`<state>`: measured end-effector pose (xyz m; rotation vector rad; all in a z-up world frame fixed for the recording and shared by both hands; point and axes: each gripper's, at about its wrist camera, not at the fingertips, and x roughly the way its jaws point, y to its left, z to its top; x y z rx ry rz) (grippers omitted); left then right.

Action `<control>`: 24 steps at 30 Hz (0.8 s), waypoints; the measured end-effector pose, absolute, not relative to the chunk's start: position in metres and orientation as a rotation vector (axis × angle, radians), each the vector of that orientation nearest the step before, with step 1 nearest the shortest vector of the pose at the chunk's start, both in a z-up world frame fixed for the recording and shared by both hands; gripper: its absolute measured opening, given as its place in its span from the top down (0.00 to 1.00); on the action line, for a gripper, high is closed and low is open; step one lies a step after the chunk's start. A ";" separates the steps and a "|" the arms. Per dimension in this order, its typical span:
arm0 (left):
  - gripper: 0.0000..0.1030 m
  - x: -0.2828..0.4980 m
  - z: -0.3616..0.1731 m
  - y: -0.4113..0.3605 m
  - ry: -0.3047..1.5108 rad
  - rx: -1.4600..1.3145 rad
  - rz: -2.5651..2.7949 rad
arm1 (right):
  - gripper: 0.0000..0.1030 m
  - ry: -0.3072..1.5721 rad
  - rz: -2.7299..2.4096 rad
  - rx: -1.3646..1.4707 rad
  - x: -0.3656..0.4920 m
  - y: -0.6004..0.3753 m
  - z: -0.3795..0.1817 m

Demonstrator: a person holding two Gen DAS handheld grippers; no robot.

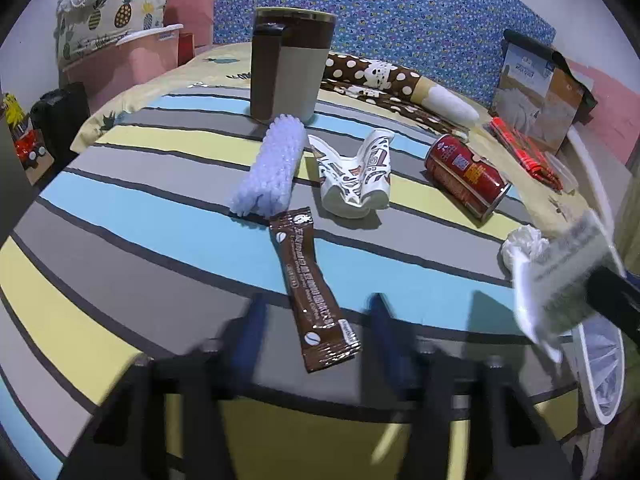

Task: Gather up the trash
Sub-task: 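Carry the brown wrapper and white yogurt cup over the bin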

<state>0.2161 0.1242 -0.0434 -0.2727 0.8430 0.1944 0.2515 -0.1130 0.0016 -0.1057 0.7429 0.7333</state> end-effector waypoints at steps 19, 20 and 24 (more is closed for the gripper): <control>0.78 0.163 -0.012 0.077 0.736 -0.230 0.055 | 0.48 0.699 0.644 -0.043 0.220 -0.164 0.010; 0.78 0.160 -0.011 0.074 0.735 -0.229 0.047 | 0.48 0.699 0.639 -0.038 0.218 -0.168 0.009; 0.78 0.146 -0.006 0.061 0.726 -0.228 0.006 | 0.48 0.693 0.621 -0.026 0.212 -0.178 0.010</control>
